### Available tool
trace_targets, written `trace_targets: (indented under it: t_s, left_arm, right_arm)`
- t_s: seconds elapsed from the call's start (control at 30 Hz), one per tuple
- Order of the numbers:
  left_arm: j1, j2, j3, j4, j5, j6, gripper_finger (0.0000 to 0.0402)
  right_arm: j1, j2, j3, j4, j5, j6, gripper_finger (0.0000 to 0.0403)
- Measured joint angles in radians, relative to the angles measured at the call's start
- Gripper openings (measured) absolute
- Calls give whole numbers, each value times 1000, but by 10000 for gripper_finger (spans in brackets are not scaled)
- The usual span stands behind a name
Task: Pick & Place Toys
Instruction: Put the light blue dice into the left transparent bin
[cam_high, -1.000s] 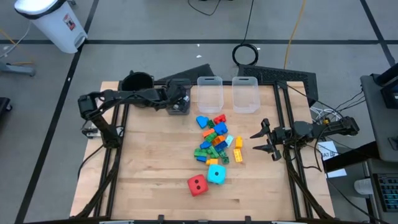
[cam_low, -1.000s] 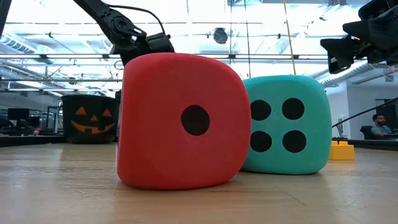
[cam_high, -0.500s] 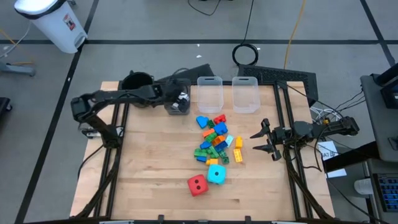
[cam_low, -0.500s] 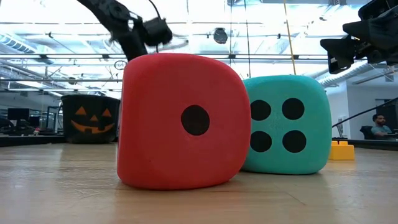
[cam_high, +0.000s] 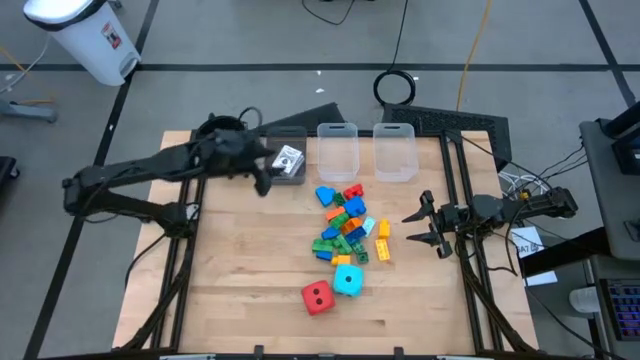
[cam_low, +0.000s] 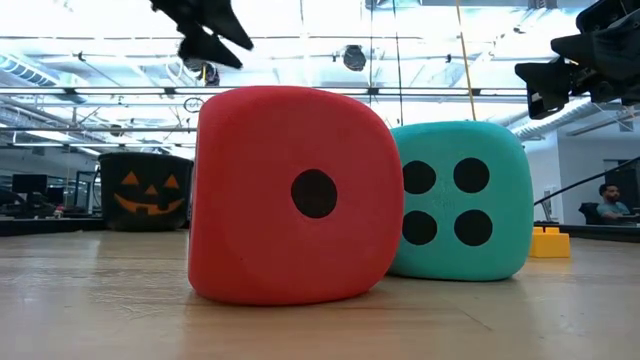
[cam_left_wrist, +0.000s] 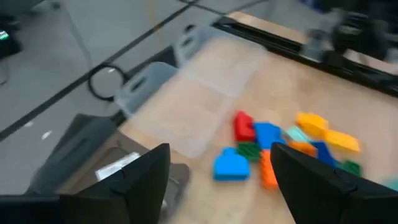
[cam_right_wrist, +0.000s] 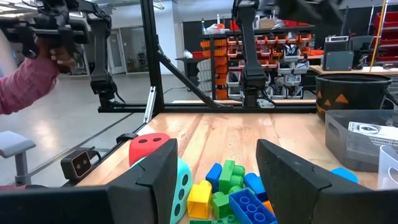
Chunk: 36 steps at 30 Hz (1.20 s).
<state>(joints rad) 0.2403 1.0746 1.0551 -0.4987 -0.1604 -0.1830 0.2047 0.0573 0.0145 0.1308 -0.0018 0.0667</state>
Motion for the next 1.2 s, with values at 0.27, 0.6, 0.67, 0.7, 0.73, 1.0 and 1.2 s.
trace_targets:
  t_s: [0.27, 0.6, 0.67, 0.7, 0.73, 1.0, 1.2]
  left_arm:
    - [-178, -201, -188, 74, -179, -37, 281]
    - [-305, -429, -575, 406, -203, -13, 300]
    - [-324, -461, -628, 464, -200, 3, 302]
    - [-334, -478, -652, 493, -199, 10, 303]
    - [-343, -496, -670, 508, -198, 19, 303]
    - [-412, -630, -781, 580, -173, 93, 290]
    - [-417, -727, -854, 584, -54, 131, 277]
  right_arm:
    - [0, 0, 0, 0, 0, 0, 187]
    - [0, 0, 0, 0, 0, 0, 187]
    - [0, 0, 0, 0, 0, 0, 187]
    - [0, 0, 0, 0, 0, 0, 187]
    - [0, 0, 0, 0, 0, 0, 187]
    - [0, 0, 0, 0, 0, 0, 188]
    - [0, 0, 0, 49, 0, 0, 188]
